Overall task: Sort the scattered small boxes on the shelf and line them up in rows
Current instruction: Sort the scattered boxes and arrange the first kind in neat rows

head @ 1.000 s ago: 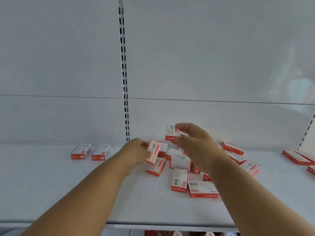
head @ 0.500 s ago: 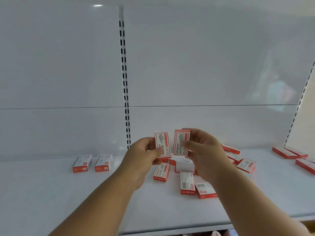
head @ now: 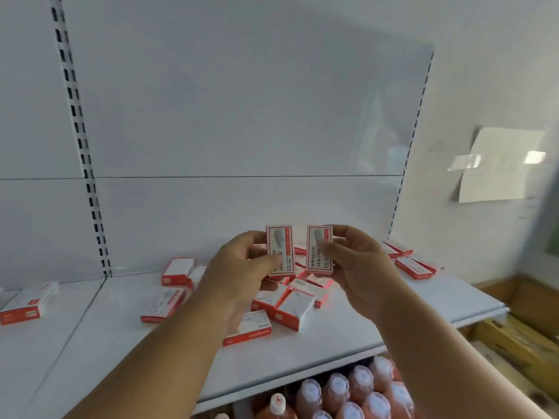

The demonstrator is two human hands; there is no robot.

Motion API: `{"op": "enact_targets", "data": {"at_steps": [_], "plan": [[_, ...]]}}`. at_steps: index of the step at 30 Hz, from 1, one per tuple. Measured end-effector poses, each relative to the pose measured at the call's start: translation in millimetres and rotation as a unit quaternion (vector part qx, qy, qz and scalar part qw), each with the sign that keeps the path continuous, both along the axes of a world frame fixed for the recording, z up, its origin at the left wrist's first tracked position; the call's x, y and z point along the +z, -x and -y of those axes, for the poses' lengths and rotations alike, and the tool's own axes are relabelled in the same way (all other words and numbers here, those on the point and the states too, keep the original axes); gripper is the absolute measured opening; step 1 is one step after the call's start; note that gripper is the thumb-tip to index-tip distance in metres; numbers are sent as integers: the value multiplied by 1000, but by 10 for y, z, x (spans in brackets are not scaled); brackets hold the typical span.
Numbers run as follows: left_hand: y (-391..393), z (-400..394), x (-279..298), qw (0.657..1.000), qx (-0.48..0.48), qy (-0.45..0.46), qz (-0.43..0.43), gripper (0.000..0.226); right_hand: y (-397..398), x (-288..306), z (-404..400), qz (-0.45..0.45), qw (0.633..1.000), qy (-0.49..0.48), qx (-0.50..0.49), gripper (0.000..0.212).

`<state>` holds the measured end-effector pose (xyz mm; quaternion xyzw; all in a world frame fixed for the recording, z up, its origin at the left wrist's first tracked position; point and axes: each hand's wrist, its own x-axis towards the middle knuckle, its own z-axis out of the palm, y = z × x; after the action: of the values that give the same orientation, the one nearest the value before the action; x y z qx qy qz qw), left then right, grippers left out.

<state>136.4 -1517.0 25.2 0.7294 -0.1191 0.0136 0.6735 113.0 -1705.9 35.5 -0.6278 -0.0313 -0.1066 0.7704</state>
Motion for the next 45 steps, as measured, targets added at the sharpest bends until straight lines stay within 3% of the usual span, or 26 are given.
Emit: {"op": "enact_targets", "data": {"at_steps": [5, 10, 17, 20, 23, 27, 31, 40, 45], "plan": [[-20, 1250, -147, 999, -34, -25, -11, 19, -64, -166, 1287, -18, 989, 108, -97, 14], [-316, 2478, -188, 996, -9, -33, -81, 13, -503, -161, 2573, -45, 975, 170, -139, 25], [-973, 3363, -173, 980, 135, -116, -93, 18, -1379, -182, 3191, -81, 930, 331, -136, 25], [-1172, 3448, -240, 965, 181, -158, -100, 20, -1615, -275, 3151, -112, 906, 395, -99, 29], [-1311, 3470, -280, 952, 195, -205, -119, 4, -1762, -369, 3131, -120, 878, 455, -86, 32], [-1437, 3466, -274, 914, 199, -346, -78, 18, -1897, -403, 3102, -100, 828, 542, -101, 26], [-1447, 3483, -258, 898, 205, -387, -51, 21, -1902, -346, 3074, -72, 798, 592, -91, 16], [-987, 2912, -160, 875, 250, -414, 19, 18, -1663, -164, 2493, 73, 831, 550, -46, 14], [-591, 2154, -129, 859, 243, -451, -2, 20, -1448, -110, 1770, 128, 834, 536, 1, 15]]}}
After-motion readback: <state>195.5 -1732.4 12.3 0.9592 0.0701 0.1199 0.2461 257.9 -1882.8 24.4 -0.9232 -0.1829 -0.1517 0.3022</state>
